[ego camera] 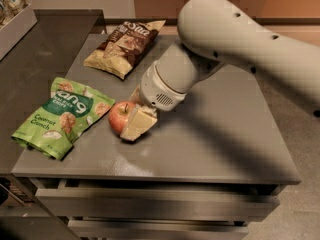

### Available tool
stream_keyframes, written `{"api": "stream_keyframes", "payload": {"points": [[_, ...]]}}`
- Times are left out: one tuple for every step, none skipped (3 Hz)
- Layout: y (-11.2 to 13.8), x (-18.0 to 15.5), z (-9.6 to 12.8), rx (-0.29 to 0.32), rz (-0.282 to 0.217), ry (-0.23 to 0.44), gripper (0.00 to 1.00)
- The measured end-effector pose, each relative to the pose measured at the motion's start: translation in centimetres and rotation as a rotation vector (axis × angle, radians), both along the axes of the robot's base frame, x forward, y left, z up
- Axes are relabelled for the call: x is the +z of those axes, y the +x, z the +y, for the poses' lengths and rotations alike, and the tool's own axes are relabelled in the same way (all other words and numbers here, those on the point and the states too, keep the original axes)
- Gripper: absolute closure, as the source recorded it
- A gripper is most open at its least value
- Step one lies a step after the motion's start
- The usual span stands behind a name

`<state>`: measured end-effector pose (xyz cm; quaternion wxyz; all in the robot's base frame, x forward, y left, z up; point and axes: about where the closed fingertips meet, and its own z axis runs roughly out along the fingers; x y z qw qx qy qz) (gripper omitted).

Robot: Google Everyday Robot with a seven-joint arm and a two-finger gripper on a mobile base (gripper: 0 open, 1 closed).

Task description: Move apple near green rice chip bag

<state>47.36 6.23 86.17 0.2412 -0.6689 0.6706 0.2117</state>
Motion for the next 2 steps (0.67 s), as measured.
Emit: {"api": "stream_keyframes", "payload": {"points": [[0.13, -0.65, 0.6, 0.008, 0.005, -0.009, 0.36], [0.33, -1.2, 0.79, 0.007, 0.01, -0.015, 0.12]]}}
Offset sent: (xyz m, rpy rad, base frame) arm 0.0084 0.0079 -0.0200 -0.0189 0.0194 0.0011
